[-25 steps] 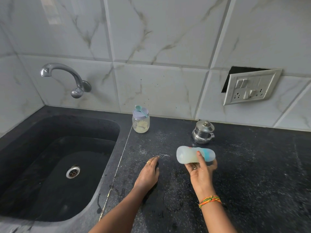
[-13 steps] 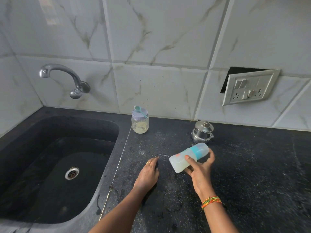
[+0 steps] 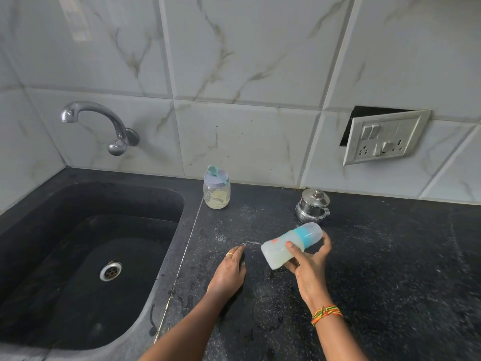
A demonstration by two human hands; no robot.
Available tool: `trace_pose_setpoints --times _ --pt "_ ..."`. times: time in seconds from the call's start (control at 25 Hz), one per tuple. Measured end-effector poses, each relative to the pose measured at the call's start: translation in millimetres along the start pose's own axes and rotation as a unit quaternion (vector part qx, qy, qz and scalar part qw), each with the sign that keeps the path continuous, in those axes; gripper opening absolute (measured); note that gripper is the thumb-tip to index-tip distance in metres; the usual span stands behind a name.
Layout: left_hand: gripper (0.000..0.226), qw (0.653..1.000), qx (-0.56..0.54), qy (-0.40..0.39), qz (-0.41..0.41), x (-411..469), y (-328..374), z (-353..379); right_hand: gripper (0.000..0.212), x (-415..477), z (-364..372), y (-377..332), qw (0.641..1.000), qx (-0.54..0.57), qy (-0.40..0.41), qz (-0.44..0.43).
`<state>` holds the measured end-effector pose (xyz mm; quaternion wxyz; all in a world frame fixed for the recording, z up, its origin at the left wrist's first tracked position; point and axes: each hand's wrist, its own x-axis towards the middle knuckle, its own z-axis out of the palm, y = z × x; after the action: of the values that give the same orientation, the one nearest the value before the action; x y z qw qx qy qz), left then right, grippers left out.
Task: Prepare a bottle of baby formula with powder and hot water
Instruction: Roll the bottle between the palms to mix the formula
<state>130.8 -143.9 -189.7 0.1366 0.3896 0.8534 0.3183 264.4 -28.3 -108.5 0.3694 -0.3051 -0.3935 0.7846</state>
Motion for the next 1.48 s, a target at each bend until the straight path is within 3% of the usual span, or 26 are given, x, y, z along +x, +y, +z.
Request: trace_pose_setpoints --times 0.2,0.32,0.48,0.64,0.8,0.96,1.08,1.24,1.36,1.48 --pt "0.050 1.000 -0.001 0.004 0.004 0 1 0 0.061 6 0 4 0.988 0.136 0.075 0.021" --pt "0.050 1.000 0.000 0.003 0.007 0 -1 0 0.067 3 0 1 0.998 0.057 0.038 0.010" --pt "0.050 1.000 -0.006 0.000 0.006 0 0 0 0.060 7 -2 4 0.983 0.166 0.081 0.022" --pt "0.051 1.000 -0.004 -0.003 0.009 1 -1 0 0.077 2 1 4 1.000 0.003 0.019 0.011" --pt "0.050 1.000 -0.011 -0.003 0.006 -1 0 -1 0.073 5 2 9 0.994 0.091 0.060 0.021" --pt "0.050 1.000 -0.011 0.001 0.008 -1 -1 -1 0.078 2 7 9 1.000 -0.011 0.011 0.002" --pt "0.049 1.000 -0.013 0.005 0.011 -1 1 -2 0.068 6 9 10 0.993 0.097 0.062 0.020" --pt "0.049 1.000 -0.008 0.006 0.012 -1 0 -2 0.077 4 8 10 1.000 0.010 0.021 0.003" --pt "0.049 1.000 -0.010 0.005 0.010 -1 2 -3 0.069 8 5 10 0.991 0.115 0.065 0.024" --pt "0.050 1.000 -0.009 0.004 0.009 -1 1 -2 0.075 6 5 8 0.999 0.029 0.030 0.016"
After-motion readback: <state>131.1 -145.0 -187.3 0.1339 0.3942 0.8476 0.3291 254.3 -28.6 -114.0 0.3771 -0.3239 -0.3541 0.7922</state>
